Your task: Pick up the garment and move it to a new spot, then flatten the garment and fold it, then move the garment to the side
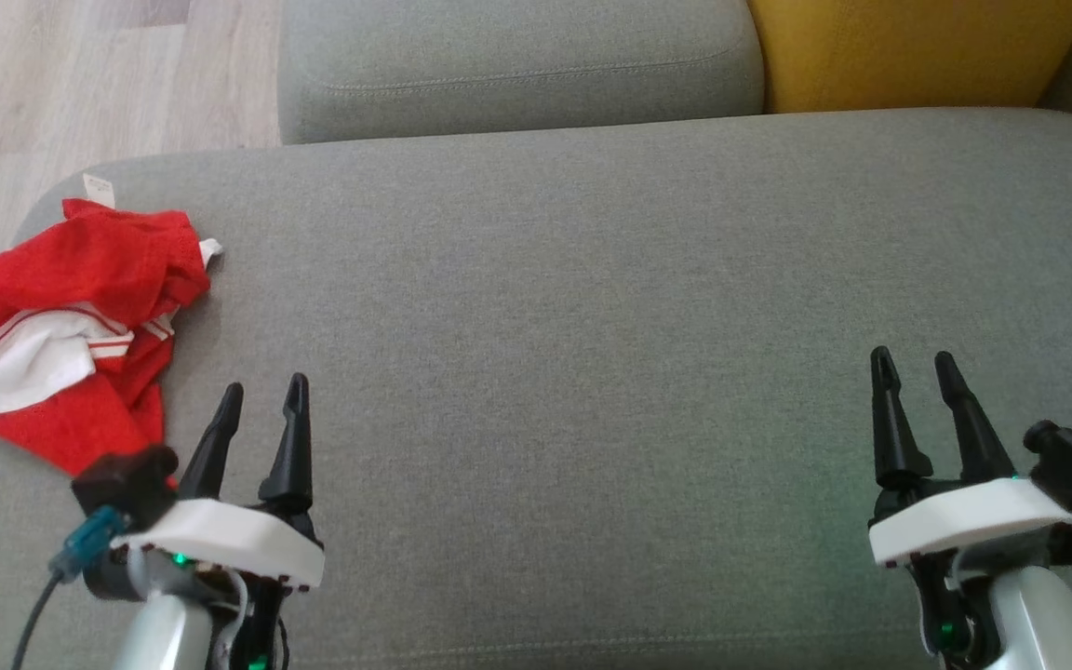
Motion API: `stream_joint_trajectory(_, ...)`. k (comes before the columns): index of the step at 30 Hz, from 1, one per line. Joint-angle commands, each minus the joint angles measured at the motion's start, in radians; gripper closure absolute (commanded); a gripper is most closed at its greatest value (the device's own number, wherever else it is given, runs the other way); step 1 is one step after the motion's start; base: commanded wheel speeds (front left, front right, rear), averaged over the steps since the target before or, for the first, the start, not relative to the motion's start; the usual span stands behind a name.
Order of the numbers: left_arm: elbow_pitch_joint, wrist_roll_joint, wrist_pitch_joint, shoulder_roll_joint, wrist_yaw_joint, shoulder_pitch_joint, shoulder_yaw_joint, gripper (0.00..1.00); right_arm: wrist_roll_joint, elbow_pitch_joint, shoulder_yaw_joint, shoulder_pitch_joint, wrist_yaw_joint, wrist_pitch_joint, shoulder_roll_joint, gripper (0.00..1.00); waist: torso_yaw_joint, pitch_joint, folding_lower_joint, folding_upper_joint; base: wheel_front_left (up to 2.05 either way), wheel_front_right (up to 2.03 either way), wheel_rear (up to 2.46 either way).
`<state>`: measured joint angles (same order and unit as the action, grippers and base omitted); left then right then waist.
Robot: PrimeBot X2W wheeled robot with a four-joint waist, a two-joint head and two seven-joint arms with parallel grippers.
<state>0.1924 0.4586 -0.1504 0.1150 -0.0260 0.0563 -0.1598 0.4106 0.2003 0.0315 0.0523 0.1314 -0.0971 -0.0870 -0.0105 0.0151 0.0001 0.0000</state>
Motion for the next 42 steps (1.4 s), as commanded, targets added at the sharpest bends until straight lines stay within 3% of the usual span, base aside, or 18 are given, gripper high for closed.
stream_joint_trajectory(1,-0.028,-0.035,-0.015,0.023,0.009,0.063,0.016,0.0,-0.035,-0.031,0.022,0.057,-0.001,-0.016,-0.01,0.0,0.0,0.0,0.0,0.0,0.0,0.0,0.0)
stream_joint_trajectory(25,0.024,-0.25,-0.085,0.017,0.033,0.071,0.0,0.0,-0.251,-0.024,0.034,0.057,-0.001,-0.028,0.013,0.0,0.002,0.005,-0.0001,0.0,0.0,0.0,0.0)
stream_joint_trajectory(34,0.05,-0.324,-0.111,0.006,0.029,0.078,0.011,0.0,-0.291,-0.017,0.033,0.059,-0.001,-0.038,0.023,0.0,0.003,0.002,-0.0001,0.0,0.0,0.0,0.0)
stream_joint_trajectory(42,0.065,-0.312,-0.111,-0.005,0.02,0.078,0.026,0.0,-0.266,-0.005,0.026,0.057,-0.001,-0.033,0.028,0.0,0.004,0.0,-0.0001,0.0,0.0,0.0,0.0)
